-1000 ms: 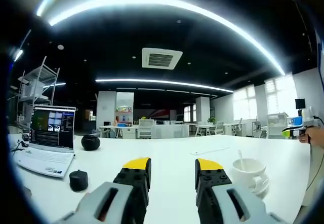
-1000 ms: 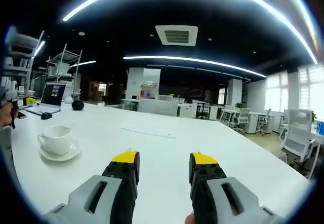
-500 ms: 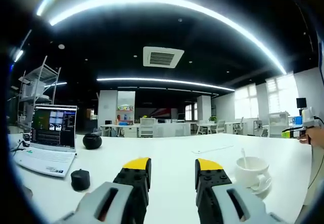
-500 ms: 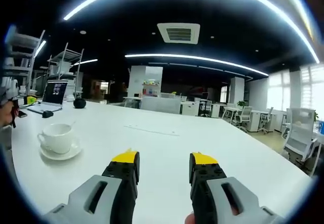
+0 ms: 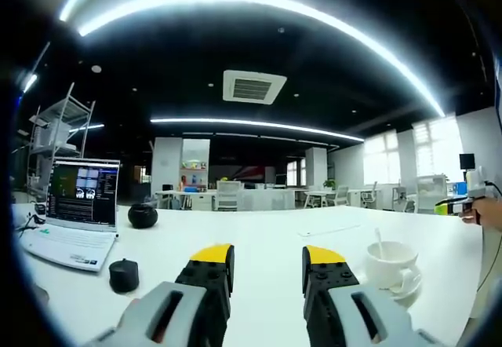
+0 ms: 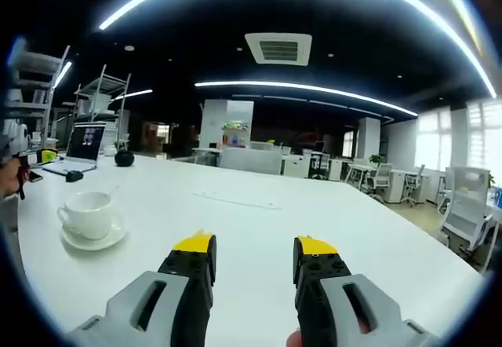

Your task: Tidy tabletop coffee trays, cups and spoons，present forward

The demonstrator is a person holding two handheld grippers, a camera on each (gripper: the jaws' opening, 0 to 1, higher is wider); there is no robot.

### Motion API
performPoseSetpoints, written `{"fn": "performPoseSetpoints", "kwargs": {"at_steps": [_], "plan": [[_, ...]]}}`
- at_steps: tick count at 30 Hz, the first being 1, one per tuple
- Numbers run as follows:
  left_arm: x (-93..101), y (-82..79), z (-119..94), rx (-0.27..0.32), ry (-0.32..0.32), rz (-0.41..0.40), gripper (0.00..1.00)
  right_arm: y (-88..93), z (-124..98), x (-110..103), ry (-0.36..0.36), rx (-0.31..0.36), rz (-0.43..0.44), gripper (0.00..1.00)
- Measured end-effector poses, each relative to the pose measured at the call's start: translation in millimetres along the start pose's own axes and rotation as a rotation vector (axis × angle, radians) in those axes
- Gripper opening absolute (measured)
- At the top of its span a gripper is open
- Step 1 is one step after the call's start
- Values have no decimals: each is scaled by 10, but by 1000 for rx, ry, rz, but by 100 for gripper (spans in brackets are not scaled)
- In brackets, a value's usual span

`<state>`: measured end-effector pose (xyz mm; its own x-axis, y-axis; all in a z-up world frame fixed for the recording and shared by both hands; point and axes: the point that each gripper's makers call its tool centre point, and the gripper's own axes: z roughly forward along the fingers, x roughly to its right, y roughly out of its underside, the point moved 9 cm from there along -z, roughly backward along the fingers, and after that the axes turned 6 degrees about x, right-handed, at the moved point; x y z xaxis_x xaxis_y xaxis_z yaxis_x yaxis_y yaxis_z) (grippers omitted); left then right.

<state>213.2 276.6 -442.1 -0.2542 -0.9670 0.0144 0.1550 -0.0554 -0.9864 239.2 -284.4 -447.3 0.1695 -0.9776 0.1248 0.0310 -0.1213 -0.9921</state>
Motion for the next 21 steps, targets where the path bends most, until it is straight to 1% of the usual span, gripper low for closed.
{"fn": "performPoseSetpoints", "kwargs": {"at_steps": [21], "plan": [[41,-14,13,3,8,0,36,-2,9,-29,-10,5,3,40]]}}
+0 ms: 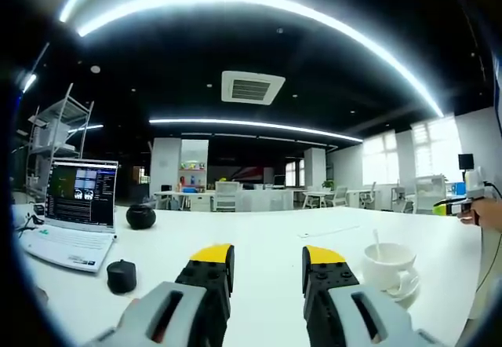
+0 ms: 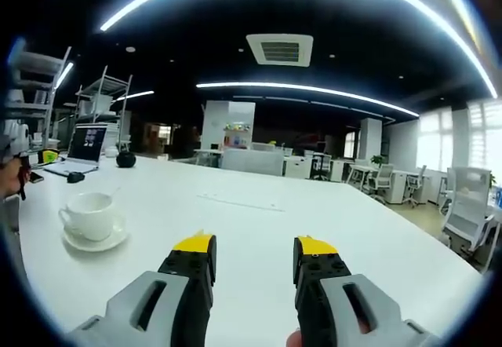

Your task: Tidy tabletop coffee trays, cups and spoons，present forward

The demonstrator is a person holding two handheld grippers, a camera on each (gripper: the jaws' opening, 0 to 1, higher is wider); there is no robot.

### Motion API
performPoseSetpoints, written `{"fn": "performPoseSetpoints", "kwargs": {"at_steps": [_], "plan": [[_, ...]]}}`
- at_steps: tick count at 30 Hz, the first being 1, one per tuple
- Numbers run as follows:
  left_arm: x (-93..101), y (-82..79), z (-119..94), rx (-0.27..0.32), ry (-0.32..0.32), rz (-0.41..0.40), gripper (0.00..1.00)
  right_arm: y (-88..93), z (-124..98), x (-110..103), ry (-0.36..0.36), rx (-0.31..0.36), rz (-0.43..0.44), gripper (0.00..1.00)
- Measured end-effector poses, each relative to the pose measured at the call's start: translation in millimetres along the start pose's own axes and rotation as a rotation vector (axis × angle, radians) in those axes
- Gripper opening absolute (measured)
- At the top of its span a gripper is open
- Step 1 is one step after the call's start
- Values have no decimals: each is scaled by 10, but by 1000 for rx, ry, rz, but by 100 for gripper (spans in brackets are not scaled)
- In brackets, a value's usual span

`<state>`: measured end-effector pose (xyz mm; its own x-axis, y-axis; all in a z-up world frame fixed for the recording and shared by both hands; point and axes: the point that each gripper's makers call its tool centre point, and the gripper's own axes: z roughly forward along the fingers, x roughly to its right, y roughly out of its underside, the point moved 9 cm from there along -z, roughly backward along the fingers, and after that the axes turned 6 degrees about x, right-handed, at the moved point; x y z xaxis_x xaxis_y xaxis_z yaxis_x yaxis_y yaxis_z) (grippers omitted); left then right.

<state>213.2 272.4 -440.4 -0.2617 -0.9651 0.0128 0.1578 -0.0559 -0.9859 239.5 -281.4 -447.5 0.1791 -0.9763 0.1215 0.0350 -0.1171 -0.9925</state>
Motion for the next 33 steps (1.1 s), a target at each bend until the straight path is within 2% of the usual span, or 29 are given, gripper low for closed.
{"fn": "performPoseSetpoints", "kwargs": {"at_steps": [16,33], "plan": [[37,-6,28,1,5,0,36,14,-24,-41,7,-1,7,40],[30,0,8,1,0,3,36,45,-61,7,18,1,19,40]]}}
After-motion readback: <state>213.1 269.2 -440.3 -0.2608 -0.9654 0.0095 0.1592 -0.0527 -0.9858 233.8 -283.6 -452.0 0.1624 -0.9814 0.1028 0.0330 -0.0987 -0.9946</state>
